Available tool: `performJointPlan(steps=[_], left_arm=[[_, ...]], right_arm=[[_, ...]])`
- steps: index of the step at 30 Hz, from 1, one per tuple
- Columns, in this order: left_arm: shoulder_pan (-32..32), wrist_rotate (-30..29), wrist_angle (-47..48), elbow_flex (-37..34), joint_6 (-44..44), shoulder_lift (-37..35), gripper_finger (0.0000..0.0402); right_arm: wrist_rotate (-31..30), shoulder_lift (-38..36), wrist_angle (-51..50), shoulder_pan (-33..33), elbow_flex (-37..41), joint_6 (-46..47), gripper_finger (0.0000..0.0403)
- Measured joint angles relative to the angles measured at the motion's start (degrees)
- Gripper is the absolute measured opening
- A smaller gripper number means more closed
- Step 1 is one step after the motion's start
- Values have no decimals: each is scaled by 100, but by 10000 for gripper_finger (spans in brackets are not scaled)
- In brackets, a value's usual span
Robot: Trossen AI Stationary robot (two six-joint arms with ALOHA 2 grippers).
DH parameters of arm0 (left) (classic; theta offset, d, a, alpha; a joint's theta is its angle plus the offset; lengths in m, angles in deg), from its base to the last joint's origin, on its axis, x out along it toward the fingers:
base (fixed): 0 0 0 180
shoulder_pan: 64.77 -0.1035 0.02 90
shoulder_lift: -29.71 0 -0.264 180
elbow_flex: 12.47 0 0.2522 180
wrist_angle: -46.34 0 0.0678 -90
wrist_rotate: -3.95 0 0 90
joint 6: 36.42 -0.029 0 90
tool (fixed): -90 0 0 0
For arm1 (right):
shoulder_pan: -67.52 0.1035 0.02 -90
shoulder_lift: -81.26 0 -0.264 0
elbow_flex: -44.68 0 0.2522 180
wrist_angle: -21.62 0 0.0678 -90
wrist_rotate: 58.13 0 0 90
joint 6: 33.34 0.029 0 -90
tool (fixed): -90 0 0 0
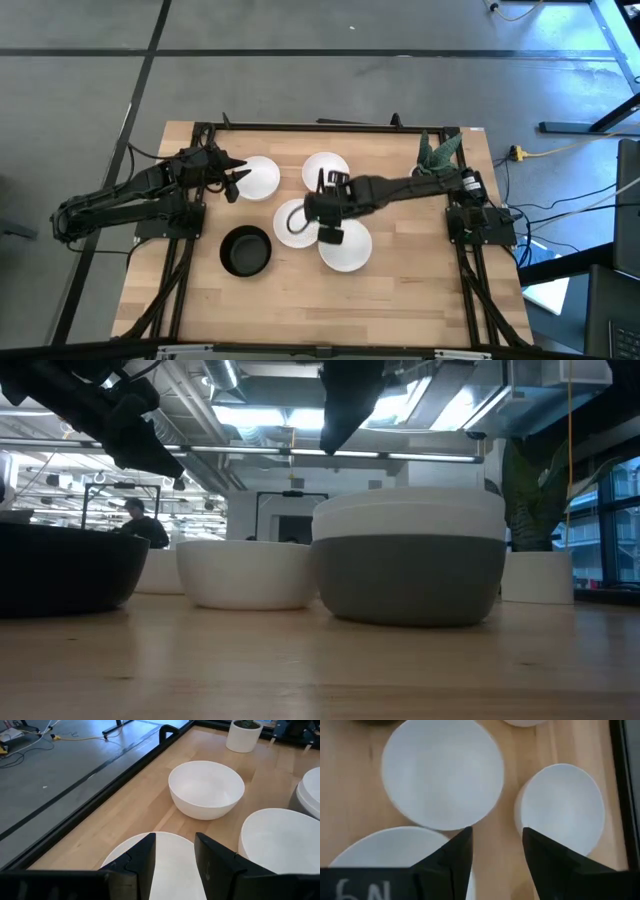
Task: Nest bowls inside each other
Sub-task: Stack the white bowl on top of the stacked bowls
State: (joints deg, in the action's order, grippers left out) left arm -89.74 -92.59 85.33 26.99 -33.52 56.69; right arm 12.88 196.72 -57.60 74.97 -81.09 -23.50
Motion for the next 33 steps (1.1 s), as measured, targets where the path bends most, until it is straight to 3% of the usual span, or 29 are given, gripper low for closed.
performJointPlan(steps=[22, 28, 33], left_arm=[[2, -2, 0, -2, -182, 0, 130], [1, -2, 2, 0, -187, 1, 130], [2, 0, 2, 0, -191, 0, 130]], right_arm=[[1608, -15, 1039, -1668, 7, -1524, 172], [2676, -15, 2065, -2257, 9, -1629, 172], [2843, -15, 2887, -2581, 9, -1797, 172]])
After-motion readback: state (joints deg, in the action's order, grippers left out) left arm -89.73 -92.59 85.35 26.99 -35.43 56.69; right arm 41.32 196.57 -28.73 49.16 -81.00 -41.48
